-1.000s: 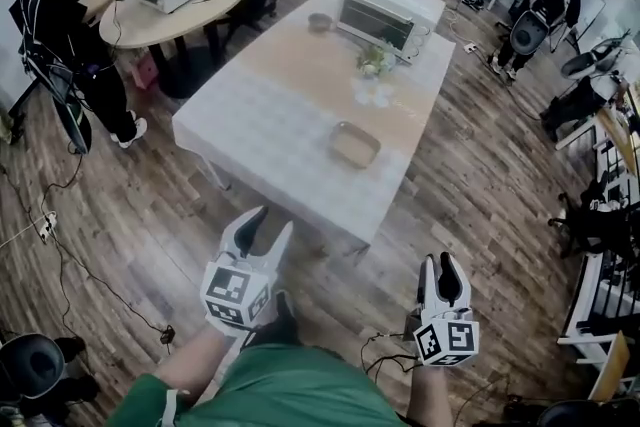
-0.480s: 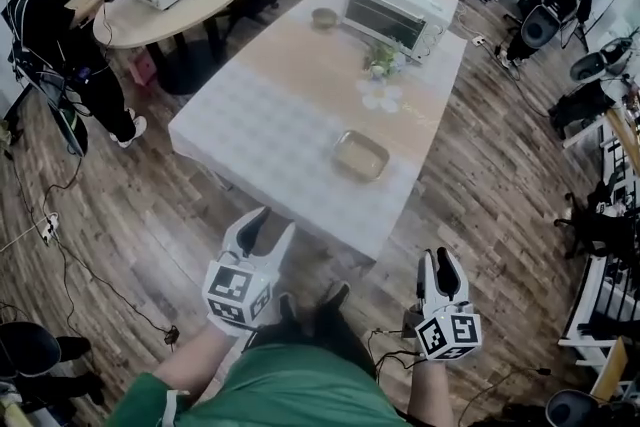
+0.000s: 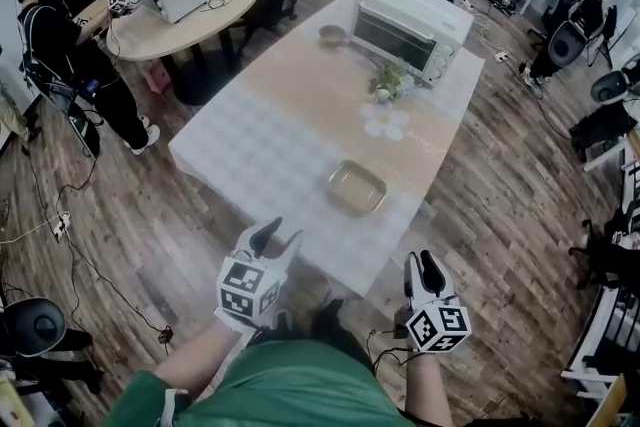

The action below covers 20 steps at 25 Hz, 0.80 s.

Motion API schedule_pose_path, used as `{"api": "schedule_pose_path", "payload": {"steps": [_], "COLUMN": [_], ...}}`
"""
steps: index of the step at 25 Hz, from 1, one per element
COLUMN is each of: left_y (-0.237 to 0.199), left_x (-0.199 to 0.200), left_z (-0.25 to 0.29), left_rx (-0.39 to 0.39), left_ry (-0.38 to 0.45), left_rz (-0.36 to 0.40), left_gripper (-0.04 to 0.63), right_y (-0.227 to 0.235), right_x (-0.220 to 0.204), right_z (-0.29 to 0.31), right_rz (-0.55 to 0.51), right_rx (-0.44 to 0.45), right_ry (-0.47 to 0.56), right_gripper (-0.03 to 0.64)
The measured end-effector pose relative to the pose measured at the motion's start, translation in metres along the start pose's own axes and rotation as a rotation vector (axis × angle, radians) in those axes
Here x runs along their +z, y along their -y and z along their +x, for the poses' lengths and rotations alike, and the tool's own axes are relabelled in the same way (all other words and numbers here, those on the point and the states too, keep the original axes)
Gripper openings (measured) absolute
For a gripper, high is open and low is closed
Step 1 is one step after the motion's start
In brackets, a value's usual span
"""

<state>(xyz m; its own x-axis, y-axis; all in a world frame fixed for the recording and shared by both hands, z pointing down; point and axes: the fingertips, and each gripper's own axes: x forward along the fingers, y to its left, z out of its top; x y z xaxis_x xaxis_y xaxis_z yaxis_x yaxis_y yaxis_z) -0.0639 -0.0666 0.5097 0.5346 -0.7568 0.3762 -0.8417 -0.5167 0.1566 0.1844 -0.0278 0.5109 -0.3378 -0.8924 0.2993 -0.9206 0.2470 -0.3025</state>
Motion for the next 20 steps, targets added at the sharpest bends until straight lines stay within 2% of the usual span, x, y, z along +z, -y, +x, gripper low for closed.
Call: {"api": "schedule_pose_path", "payload": {"steps": [7, 13, 20], "left_y": [0.014, 0.009, -0.035], "left_x": [0.012, 0.006, -0.008], "left_z": [0.067, 0.111, 0.171], "left_rx": [0.036, 0.047, -0.037], "left_ry": [-0.035, -0.079, -0.180], "left_rz": [-0.041, -0.056, -0.168], "left_gripper": [0.190, 0.189, 0.184], "right_y": [0.054, 0.077, 0.081], "right_x": [0.005, -0.003, -0.008], "right_z": [0.053, 0.095, 0.127], "right_rz": [0.031, 0.062, 0.102], "right_rx": [0.081, 0.129, 0.100], "right_ry": [-0.072, -0.128, -0.162], "right_gripper": [0.110, 0.109, 0.109]}}
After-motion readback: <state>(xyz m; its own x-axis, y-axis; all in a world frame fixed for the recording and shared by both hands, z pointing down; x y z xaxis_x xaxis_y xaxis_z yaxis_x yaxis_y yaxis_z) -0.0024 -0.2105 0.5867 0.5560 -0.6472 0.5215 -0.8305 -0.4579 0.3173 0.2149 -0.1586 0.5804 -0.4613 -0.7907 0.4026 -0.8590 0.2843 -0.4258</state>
